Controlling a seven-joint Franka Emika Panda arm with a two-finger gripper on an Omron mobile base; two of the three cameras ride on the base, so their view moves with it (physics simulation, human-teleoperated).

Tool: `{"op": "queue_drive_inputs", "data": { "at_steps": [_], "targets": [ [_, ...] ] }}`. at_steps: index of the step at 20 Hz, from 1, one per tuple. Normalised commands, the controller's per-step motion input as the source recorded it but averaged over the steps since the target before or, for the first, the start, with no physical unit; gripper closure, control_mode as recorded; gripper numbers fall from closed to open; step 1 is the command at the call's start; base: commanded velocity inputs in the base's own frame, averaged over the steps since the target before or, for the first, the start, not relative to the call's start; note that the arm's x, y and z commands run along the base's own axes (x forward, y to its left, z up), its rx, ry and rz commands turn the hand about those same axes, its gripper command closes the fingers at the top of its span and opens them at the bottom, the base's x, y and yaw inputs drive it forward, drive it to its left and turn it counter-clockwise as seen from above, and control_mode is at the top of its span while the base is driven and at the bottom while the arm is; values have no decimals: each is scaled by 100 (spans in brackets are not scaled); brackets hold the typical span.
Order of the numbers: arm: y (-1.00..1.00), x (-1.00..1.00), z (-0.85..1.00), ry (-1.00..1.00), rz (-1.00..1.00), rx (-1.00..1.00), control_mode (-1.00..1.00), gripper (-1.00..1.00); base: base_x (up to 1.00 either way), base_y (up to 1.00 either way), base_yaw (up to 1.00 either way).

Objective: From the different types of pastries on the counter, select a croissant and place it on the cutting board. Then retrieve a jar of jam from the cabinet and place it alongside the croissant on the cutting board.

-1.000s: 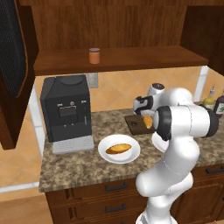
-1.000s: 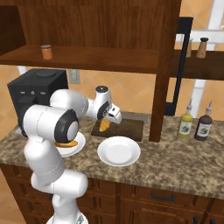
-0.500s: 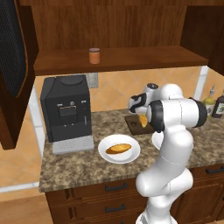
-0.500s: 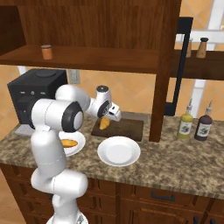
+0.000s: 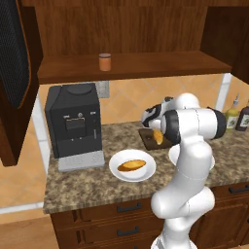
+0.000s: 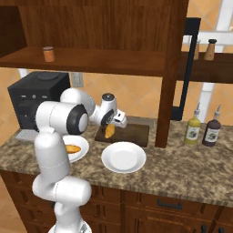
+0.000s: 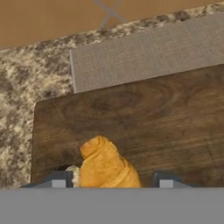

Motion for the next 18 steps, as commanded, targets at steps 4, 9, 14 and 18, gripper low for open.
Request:
{"op": "queue_drive_inputs", "data": {
  "at_steps": [4, 9, 14, 18],
  "targets": [
    [0, 21, 4, -6, 1, 0, -100, -100, 0, 0, 0],
    [6, -6, 65, -20, 2, -1, -100, -100, 0, 0, 0],
    [36, -61, 35, -33, 9, -2, -100, -100, 0, 0, 0],
    [25, -84, 0, -14, 6, 0, -100, -100, 0, 0, 0]
  ]
}}
